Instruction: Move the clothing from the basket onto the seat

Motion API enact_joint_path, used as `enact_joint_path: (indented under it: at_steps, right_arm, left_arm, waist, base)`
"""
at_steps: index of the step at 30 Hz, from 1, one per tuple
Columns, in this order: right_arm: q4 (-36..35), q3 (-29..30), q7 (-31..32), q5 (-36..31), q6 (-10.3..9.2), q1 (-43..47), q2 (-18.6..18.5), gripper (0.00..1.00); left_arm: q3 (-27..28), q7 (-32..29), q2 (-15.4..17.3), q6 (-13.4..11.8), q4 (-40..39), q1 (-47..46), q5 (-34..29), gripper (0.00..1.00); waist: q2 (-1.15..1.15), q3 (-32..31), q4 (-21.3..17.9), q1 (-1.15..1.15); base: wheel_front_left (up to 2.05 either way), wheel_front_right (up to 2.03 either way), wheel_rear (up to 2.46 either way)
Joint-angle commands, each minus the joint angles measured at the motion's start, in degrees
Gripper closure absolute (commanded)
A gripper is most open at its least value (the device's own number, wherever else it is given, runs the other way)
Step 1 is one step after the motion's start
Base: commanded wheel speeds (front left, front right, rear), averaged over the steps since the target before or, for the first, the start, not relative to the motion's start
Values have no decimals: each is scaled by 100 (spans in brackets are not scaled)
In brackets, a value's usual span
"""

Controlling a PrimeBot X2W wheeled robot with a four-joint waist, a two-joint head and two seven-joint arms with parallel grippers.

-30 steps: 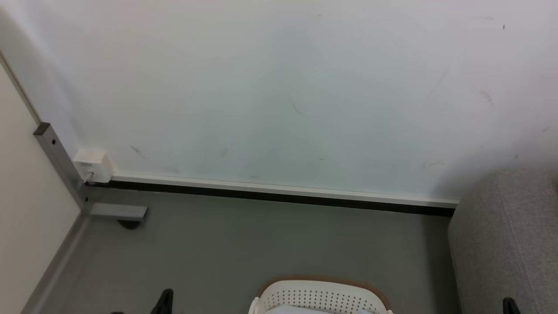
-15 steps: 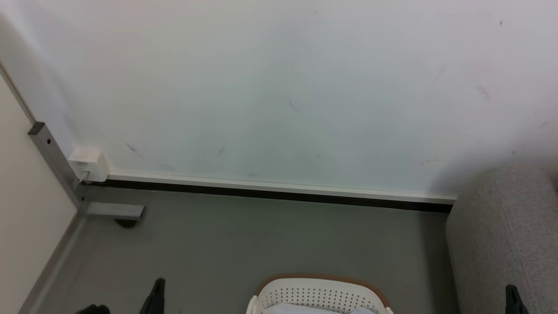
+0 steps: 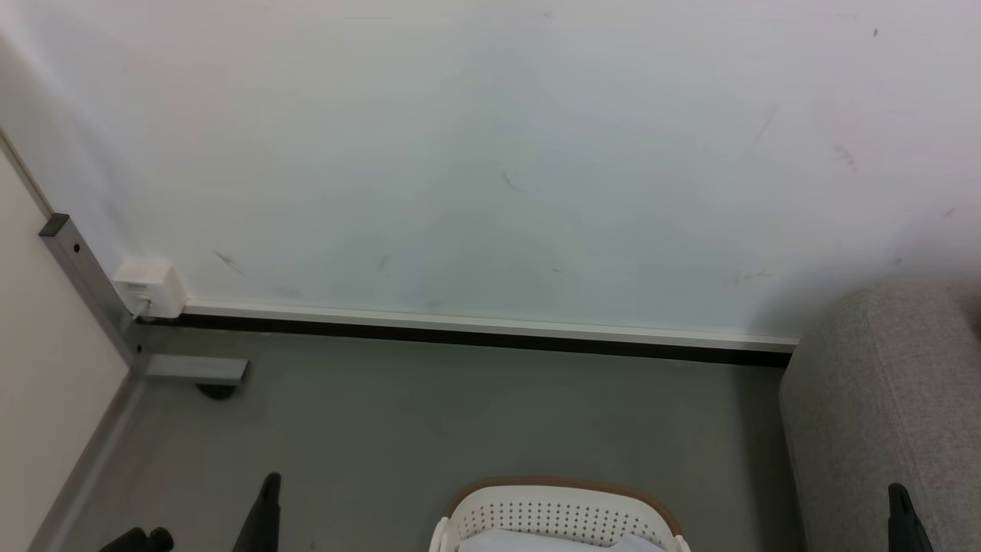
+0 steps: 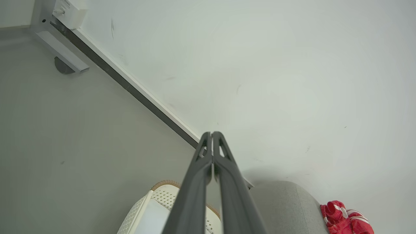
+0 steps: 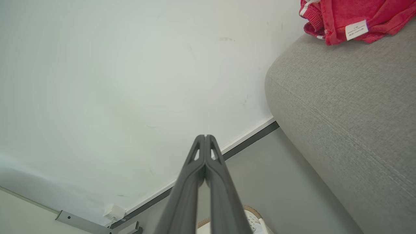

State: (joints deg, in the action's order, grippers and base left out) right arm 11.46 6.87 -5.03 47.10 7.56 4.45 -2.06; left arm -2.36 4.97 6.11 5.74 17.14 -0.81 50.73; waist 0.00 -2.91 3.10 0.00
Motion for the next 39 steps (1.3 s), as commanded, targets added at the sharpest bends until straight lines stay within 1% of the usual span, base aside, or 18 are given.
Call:
enact_joint_path:
  at_steps: [1, 20, 39]
  right_arm:
    - [-29, 2, 46, 202, -5, -160, -67, 100]
    - [56, -8, 384, 1498, -7, -443, -81, 100]
    - [126, -17, 663, 2591, -9, -695, -91, 100]
  left_arm:
    - [63, -45, 7, 26, -90, -135, 179, 100]
    - [320, -384, -89, 79, -163, -273, 1388, 100]
    - [532, -661, -176, 117, -222, -385, 2389, 100]
  waist:
    - [0, 5, -5, 0]
    - [0, 75, -75, 0]
    - [0, 145, -146, 0]
  base:
    - [0, 0, 0]
    - [0, 0, 0]
    - [0, 0, 0]
